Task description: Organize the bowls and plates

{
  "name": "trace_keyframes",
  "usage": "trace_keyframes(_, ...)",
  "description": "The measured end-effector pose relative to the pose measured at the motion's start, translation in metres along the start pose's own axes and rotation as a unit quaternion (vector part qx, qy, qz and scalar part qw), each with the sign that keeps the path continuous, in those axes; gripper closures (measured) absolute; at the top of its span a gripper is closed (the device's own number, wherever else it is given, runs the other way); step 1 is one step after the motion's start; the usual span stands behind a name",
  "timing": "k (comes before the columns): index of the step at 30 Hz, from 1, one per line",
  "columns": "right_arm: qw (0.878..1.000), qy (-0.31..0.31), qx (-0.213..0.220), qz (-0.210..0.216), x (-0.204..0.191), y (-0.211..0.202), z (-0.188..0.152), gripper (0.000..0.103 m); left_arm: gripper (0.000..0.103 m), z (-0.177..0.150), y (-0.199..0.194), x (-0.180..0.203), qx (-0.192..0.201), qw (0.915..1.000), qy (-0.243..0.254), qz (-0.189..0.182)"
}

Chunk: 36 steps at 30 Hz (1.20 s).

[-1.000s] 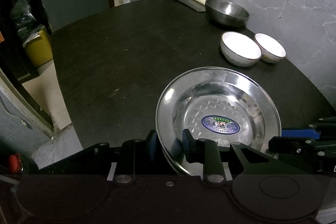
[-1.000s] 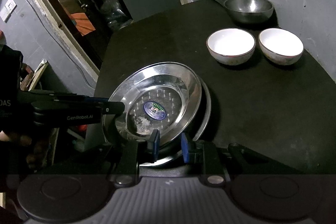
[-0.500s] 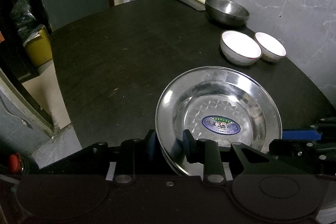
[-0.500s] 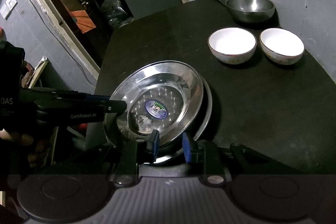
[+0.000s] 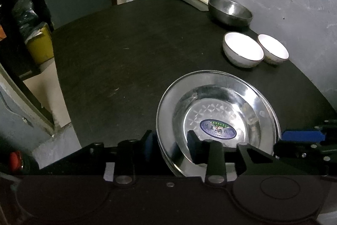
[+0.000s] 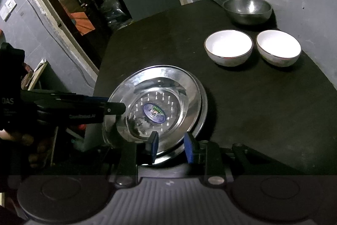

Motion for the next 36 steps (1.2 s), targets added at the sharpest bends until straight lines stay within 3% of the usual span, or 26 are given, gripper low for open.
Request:
trace_keyframes(3, 1.0, 0.0, 0.004, -0.002, 0.002, -0.003, 0.0, 0.07, 0.042, 0.003, -0.002, 0.0, 0.008, 0.9999, -0.007, 0.005)
trace_keyframes(4, 1.0, 0.0, 0.006, -0.002, 0.003, -0.004, 0.0, 0.067, 0.031, 0.006, -0.003, 0.0, 0.014, 0.9998, -0.01, 0.008)
trace_keyframes(7, 1.0, -0.001, 0.016, -0.012, 0.011, -0.009, 0.004, 0.044, 0.016, 0.017, -0.006, -0.003, 0.042, 0.9986, -0.025, 0.018)
trace_keyframes(8, 1.0, 0.001, 0.022, -0.018, 0.016, -0.012, 0.006, 0.032, 0.008, 0.022, -0.006, -0.003, 0.053, 0.9978, -0.031, 0.026)
trace_keyframes(9, 0.999, 0.005, 0.028, -0.024, 0.021, -0.014, 0.009, 0.02, 0.004, 0.027, -0.005, -0.004, 0.062, 0.9968, -0.037, 0.033)
trace_keyframes(14, 0.996, 0.021, 0.067, -0.054, 0.054, -0.027, 0.03, 0.001, 0.001, 0.062, 0.005, -0.001, 0.096, 0.9917, -0.072, 0.046)
trace_keyframes(19, 0.99, 0.036, 0.108, -0.077, 0.089, -0.026, 0.06, 0.0, 0.001, 0.106, 0.027, 0.017, 0.118, 0.9861, -0.104, 0.053)
trace_keyframes(25, 0.978, 0.077, 0.174, -0.087, 0.133, -0.006, 0.102, 0.0, 0.001, 0.171, 0.073, 0.062, 0.128, 0.9848, -0.117, 0.01)
trace_keyframes(30, 0.975, 0.071, 0.187, -0.093, 0.159, 0.028, 0.132, 0.006, 0.001, 0.214, 0.117, 0.09, 0.128, 0.9863, -0.102, 0.021)
trace_keyframes(36, 0.977, 0.089, 0.168, -0.1, 0.191, 0.067, 0.152, 0.019, 0.001, 0.235, 0.158, 0.097, 0.107, 0.9883, -0.105, 0.027)
Point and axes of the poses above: each gripper's, at about its wrist camera, not at the fingertips, and y roughly the way its jaws point, x to its right, z to its top, the point moved 4 cm from there along y, roughly the way its jaws point, and after that the axes turned 6 degrees about -y, right-handed, at the moved point
